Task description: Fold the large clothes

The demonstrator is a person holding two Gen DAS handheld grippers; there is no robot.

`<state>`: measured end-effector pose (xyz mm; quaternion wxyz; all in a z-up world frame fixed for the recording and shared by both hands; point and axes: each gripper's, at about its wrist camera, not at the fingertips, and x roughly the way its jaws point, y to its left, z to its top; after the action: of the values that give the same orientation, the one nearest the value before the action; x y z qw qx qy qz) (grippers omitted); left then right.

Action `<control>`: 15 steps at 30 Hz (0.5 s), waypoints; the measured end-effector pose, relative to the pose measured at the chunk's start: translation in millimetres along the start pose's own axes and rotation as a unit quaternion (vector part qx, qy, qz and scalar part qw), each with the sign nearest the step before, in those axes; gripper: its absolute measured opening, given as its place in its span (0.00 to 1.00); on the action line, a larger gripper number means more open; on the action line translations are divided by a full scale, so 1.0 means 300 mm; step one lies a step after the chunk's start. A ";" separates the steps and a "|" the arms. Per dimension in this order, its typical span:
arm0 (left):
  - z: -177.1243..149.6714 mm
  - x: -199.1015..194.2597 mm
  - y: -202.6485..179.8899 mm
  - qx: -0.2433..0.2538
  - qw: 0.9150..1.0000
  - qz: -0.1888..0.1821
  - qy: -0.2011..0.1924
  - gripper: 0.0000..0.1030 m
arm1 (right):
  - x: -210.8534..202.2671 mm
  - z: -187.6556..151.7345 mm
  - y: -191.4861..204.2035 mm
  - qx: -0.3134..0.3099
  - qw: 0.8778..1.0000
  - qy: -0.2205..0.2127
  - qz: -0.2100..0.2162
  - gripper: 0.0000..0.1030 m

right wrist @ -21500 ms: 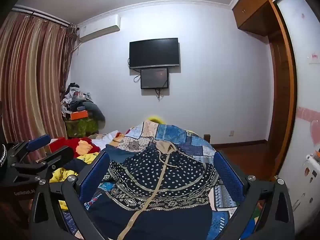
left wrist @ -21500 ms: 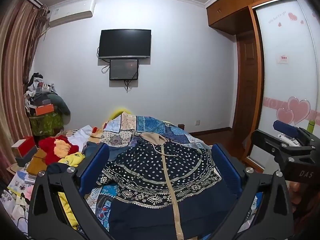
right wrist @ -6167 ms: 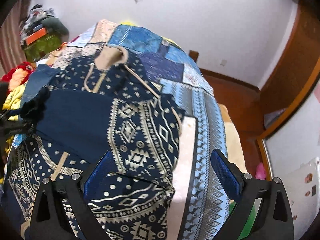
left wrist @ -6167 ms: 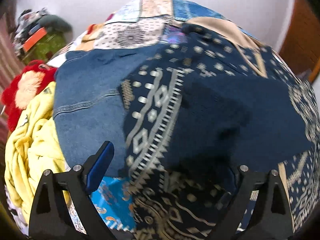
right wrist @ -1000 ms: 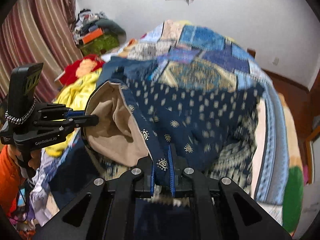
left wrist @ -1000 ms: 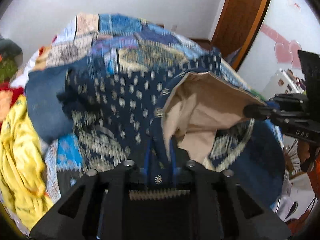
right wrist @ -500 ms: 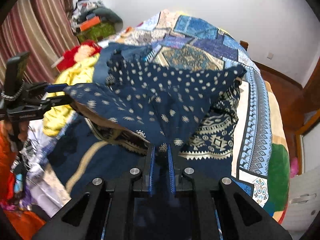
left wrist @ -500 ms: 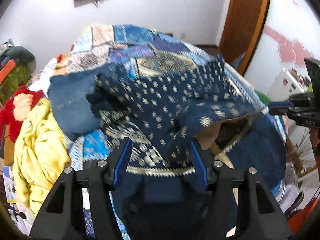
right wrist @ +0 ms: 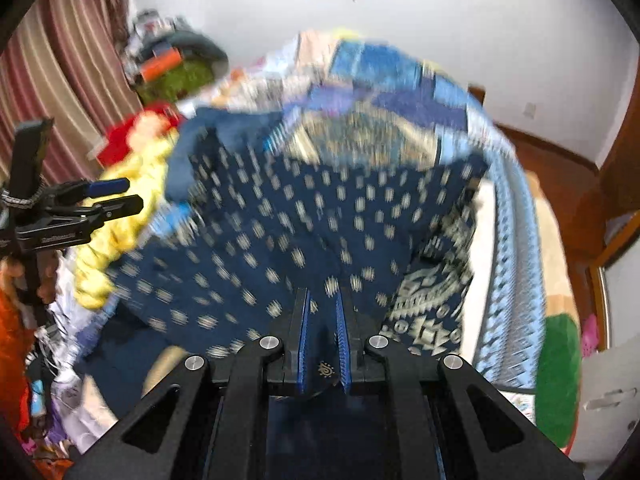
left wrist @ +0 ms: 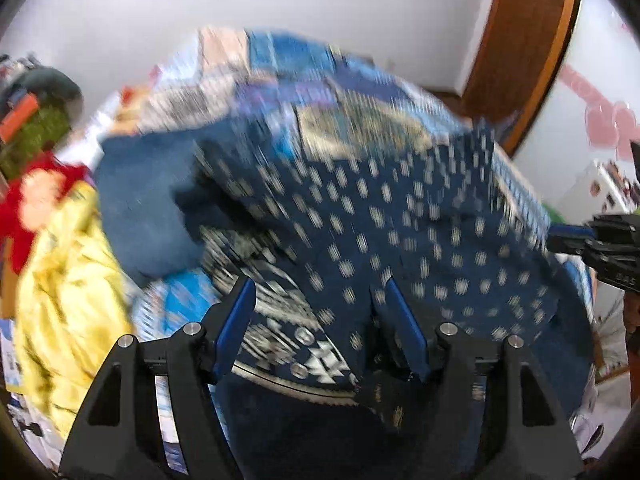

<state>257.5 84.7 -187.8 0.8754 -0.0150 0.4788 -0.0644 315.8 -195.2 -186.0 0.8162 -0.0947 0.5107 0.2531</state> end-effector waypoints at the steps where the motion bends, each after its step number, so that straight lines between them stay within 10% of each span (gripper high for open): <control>1: -0.023 0.051 -0.015 0.004 1.000 -0.001 0.019 0.64 | 0.051 -0.015 0.000 -0.003 1.000 0.020 -0.010 0.09; 4: -0.103 0.171 -0.046 0.019 0.998 0.012 0.062 0.67 | 0.130 -0.061 -0.014 -0.012 0.999 0.037 -0.030 0.09; 15: -0.192 0.177 -0.041 0.007 0.999 0.038 0.024 0.81 | 0.100 -0.090 -0.051 -0.003 0.999 0.017 -0.030 0.12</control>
<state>236.1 67.9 -262.4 0.8656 0.0107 0.4993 -0.0348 313.0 -210.0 -226.6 0.8144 -0.1166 0.5207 0.2282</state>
